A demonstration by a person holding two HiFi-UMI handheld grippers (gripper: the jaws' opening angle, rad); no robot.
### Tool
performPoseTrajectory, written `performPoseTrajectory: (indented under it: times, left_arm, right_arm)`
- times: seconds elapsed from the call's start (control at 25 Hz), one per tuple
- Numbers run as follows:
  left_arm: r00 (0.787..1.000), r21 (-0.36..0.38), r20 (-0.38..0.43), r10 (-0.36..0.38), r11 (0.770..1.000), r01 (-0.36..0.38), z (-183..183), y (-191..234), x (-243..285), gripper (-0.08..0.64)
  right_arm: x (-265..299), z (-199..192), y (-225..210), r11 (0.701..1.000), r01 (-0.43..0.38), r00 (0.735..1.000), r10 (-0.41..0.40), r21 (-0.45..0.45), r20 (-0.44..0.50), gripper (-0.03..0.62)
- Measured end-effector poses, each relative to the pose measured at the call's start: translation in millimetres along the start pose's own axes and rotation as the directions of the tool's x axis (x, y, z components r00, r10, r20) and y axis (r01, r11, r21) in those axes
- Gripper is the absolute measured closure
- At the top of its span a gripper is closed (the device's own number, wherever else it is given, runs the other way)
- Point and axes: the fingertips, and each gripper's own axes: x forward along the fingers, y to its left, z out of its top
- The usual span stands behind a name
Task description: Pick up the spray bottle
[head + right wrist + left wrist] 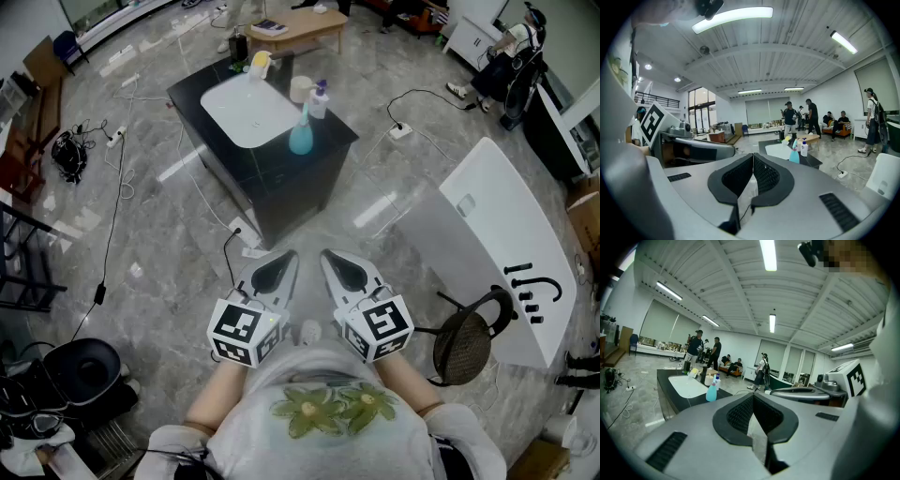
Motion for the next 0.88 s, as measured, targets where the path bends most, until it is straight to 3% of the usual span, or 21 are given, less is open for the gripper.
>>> performPoseTrajectory:
  times: [0.88]
  left_arm:
    - [0.999,0.002,0.02,-0.033,0.999,0.032,6,64,-4,0.551]
  right_arm:
    - [64,1,21,1.0,0.01,1.0,-0.01,-0.012,-0.004,0.567]
